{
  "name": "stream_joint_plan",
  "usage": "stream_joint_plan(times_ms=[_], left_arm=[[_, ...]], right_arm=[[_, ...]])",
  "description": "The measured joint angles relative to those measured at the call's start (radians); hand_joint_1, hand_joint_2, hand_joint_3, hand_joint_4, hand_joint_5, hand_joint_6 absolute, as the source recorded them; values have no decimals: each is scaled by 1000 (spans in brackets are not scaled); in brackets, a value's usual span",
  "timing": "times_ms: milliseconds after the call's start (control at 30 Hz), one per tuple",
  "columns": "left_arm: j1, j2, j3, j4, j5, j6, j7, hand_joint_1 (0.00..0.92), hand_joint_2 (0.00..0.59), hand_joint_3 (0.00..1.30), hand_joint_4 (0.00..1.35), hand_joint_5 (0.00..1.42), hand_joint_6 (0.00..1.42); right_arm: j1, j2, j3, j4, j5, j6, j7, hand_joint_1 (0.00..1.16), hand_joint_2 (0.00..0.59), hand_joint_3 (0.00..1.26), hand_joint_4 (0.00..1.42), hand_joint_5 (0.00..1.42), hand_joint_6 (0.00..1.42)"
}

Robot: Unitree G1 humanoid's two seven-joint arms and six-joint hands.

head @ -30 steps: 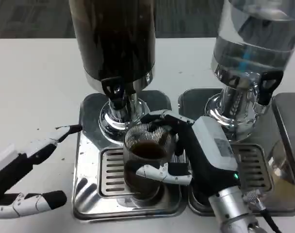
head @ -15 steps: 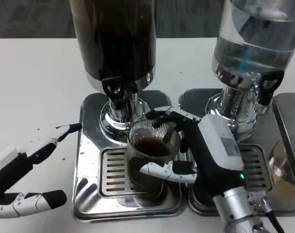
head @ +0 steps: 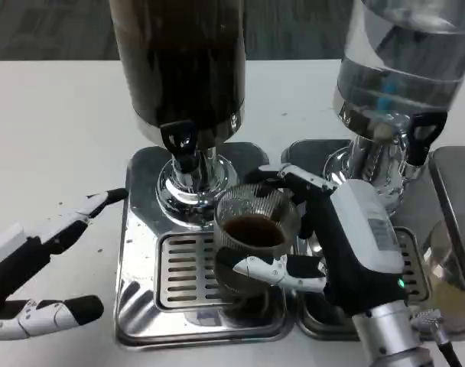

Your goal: Grasp the cup under the faucet to collect the drink, then remove the cup.

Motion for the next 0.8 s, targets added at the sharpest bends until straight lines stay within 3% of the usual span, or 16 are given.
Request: stream_joint_plan(times_ms=[533, 800], left_arm=[[65, 2, 2, -103, -23, -28, -21, 0, 93, 15, 0, 0, 31], [110, 32, 83, -135, 64, -86, -21, 0, 110, 0, 0, 0, 2]], right_arm=[[90, -8, 9, -142, -7, 6, 61, 765, 251, 583, 653, 847, 1037], [110, -11, 8, -178, -6, 6, 91, 795, 240, 594, 662, 865, 1059]])
